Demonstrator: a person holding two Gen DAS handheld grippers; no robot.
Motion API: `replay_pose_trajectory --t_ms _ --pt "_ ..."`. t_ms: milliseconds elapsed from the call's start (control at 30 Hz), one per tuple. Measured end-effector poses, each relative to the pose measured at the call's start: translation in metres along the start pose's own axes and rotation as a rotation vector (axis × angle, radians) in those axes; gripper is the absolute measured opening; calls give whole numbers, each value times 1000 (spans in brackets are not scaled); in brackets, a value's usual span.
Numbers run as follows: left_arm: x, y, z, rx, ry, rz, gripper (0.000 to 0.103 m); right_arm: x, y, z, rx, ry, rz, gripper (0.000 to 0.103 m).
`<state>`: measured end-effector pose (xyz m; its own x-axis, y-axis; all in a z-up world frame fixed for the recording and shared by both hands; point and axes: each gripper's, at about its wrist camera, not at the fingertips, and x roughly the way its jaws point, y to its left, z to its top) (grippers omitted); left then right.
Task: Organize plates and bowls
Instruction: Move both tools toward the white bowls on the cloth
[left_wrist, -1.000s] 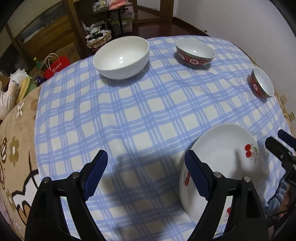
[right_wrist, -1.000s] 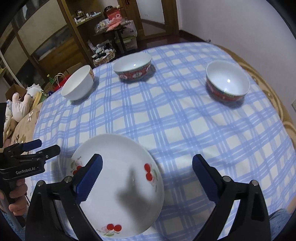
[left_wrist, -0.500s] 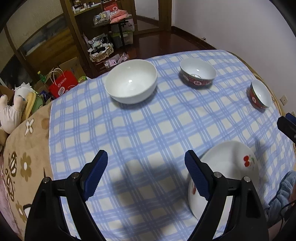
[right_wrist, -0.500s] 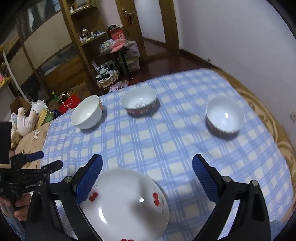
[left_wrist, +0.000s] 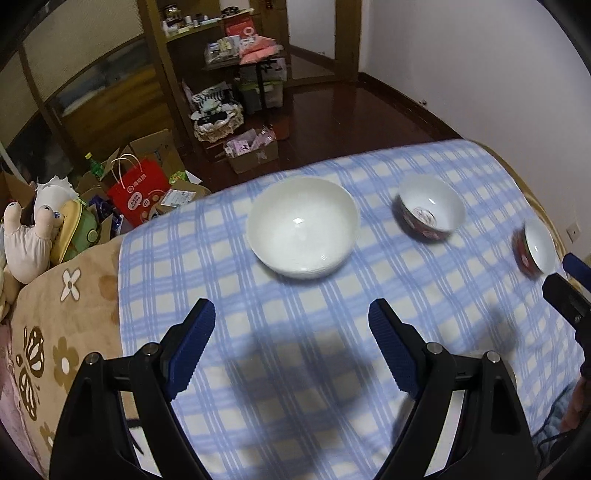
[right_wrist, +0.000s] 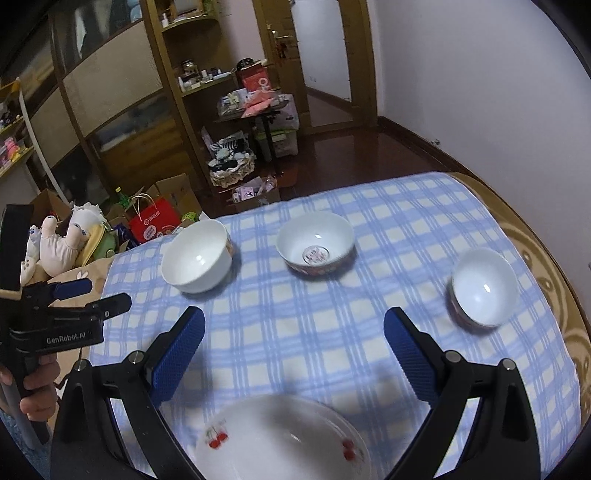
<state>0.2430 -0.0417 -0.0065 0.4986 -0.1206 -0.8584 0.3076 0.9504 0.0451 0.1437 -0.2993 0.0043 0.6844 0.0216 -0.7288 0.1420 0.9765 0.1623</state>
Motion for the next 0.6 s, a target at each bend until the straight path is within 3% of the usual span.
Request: replay_pose_trajectory --t_ms 333,600 --pt "51 47 32 -42 -6 74 84 56 28 38 -25 -2 71 101" --pt "108 79 40 -143 77 64 84 105 50 63 -54 48 95 101"
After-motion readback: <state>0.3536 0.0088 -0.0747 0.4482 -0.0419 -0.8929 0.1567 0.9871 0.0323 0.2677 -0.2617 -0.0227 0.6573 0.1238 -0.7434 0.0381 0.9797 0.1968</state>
